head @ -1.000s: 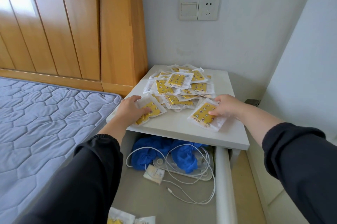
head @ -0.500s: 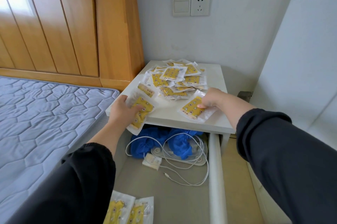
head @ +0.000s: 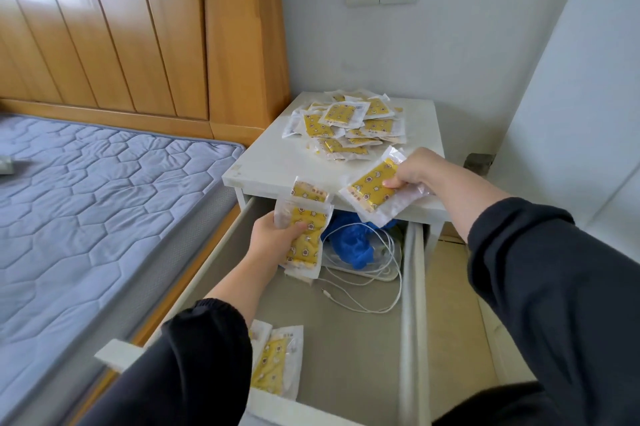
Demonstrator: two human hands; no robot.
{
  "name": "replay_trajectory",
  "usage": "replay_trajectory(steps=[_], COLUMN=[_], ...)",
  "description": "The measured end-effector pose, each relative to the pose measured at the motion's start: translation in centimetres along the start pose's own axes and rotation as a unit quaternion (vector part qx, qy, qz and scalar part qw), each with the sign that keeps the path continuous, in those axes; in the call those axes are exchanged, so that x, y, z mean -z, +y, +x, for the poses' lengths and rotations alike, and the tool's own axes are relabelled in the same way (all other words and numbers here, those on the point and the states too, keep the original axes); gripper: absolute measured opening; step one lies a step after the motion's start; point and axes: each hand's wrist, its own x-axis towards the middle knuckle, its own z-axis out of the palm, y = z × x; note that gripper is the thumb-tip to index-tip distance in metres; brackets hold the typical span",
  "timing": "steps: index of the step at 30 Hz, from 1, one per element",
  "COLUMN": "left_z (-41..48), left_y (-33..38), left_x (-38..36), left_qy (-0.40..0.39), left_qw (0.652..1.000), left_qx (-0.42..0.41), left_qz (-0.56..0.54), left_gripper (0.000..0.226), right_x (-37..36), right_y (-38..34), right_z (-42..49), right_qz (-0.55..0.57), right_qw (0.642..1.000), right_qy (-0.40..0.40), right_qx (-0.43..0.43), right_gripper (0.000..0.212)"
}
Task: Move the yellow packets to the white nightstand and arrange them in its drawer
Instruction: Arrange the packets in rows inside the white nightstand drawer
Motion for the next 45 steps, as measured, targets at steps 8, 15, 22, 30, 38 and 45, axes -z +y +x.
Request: replay_trajectory(steps=[8,15,22,30,38,45], left_z=[0.2,1.2,1.5,1.9,1.9,1.9], left_y=[-3.8,-4.9,-5.5,-5.7,-5.8,-5.3], left_x=[5.2,5.9,4.9,5.1,5.3,5.4], left_qy=[-0.023,-0.060,-0.100,-0.106,-0.106,-0.150], left_qw=[0.954,0.909,0.883,0.883,0.886,0.906], left_qx=[0.093,0.067,0.065,0.054,0.074,0.083], left_qz=[0.284,0.408,0.454,0.455,0.446,0.388], left_gripper=[0.043,0.033,0.041,0.043,0.044,0.036], right_x=[-7.5,-17.0,-21.0,-24.0,-24.3,-18.6], right_y=[3.0,3.1,3.9,5.2,5.6,5.1], right_z=[-6.4,-8.3,-8.0,-9.1,-8.7,-6.2], right_qz=[0.056,-0.396,-0.428,-0.387,-0.411,-0.007], right_qw=[0.968,0.853,0.813,0.850,0.834,0.989], right_qy=[-0.199,-0.322,-0.390,-0.337,-0.337,-0.090], right_qx=[0.141,0.112,0.058,0.122,0.150,0.117], right_gripper=[0.019,0.039,0.052,0.047,0.029,0.033])
